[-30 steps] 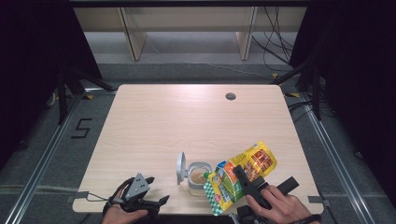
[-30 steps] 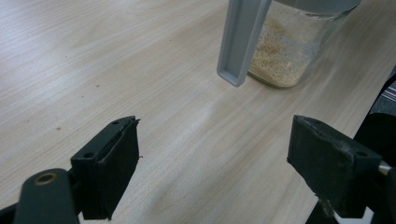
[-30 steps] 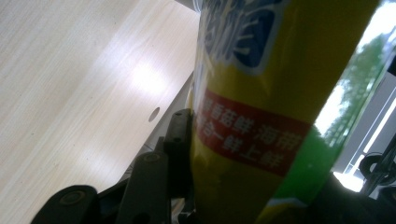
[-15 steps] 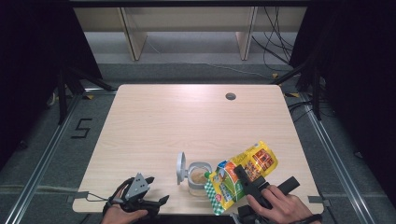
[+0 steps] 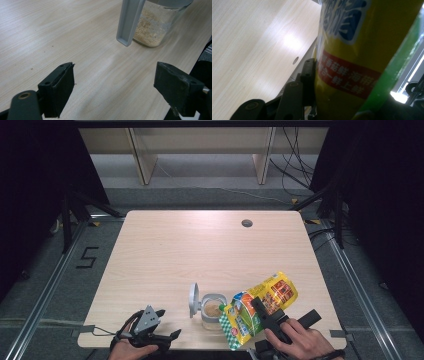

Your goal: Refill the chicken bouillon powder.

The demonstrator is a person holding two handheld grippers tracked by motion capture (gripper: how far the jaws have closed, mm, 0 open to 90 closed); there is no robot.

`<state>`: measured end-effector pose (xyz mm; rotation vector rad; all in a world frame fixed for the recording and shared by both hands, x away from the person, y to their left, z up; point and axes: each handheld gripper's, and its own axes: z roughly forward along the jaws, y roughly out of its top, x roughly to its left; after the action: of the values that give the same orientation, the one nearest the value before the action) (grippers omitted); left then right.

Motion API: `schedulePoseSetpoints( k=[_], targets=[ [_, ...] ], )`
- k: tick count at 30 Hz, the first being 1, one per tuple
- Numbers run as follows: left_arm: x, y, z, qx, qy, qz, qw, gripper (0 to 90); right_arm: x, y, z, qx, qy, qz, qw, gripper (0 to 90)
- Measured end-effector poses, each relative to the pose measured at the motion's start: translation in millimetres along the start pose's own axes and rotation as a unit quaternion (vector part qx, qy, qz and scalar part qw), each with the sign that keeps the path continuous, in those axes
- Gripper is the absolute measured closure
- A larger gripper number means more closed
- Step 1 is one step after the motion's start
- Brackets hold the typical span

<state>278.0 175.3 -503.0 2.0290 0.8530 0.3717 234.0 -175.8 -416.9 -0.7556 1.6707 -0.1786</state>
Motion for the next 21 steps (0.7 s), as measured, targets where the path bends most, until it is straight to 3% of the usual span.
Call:
schedulePoseSetpoints(
  k=[1,3,9,14,15,21],
  targets=[
    [1.5,0.2,-0.8,0.009,0.004,0.01,0.9999,16.0,-0.6,0.0,0.0,0.0,0.0,-0.003,1.0,65.9],
    [-0.5,-0.1,0.3,-0.002,-0.002,-0.003,1.0,16.0,-0.7,0.1,0.0,0.0,0.0,-0.005,1.0,65.9],
    [-0.5,-0.1,0.3,-0.003,-0.002,-0.003,1.0,16.0,-0.6,0.1,0.5,0.003,0.002,-0.008,1.0,66.0],
    [-0.3,-0.1,0.6,-0.001,-0.002,-0.002,1.0,16.0,-2.4,0.0,0.4,0.006,-0.003,-0.027,0.9996,66.0],
    [1.2,0.2,-0.7,0.008,-0.001,0.011,0.9999,16.0,-2.3,0.0,0.5,0.006,-0.001,-0.029,0.9996,66.0],
    [0.9,0.1,-0.3,0.008,-0.001,0.01,0.9999,16.0,-3.2,-0.1,1.0,0.009,-0.002,-0.038,0.9992,66.1]
  ],
)
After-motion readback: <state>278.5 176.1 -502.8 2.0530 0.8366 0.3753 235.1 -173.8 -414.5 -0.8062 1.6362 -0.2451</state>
